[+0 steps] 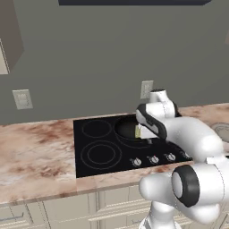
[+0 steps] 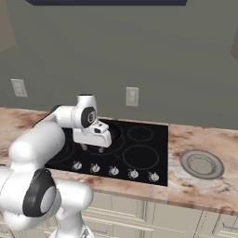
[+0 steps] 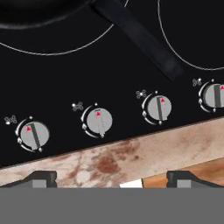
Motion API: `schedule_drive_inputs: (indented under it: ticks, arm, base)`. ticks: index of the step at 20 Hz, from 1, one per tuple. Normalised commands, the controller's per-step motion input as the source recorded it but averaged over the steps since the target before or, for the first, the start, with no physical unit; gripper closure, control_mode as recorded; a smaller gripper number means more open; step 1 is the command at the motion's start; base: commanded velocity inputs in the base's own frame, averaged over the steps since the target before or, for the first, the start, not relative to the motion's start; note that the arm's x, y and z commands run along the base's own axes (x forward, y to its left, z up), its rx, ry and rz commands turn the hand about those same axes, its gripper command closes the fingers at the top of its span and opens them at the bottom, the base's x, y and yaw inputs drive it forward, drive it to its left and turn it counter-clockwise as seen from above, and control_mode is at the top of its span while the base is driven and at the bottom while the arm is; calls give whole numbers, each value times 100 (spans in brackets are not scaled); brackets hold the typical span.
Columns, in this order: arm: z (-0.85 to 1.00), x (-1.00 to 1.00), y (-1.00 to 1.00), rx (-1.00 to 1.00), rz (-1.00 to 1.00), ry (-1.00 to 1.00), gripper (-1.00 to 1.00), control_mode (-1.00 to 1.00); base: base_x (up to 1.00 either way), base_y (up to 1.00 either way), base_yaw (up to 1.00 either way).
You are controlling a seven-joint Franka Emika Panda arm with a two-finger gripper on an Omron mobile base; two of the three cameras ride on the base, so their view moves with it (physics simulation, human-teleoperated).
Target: Pick up the butter stick and place it in the pan. Then turn on the burner for the pan.
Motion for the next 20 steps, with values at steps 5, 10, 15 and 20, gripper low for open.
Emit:
schedule_drive_inputs:
  ticks: [5,10,15,20]
  arm:
    - [0,-53,-55,0,0,5,-100,-100]
    - [-1,-23,-42,0,0,0,-100,-100]
    - [-16,2,-33,8,0,0,-100,-100]
    - [-9,24,-25,9,0,0,-100,-100]
  base:
    - [0,0,0]
    - [0,0,0]
    - [0,0,0]
    - [0,0,0]
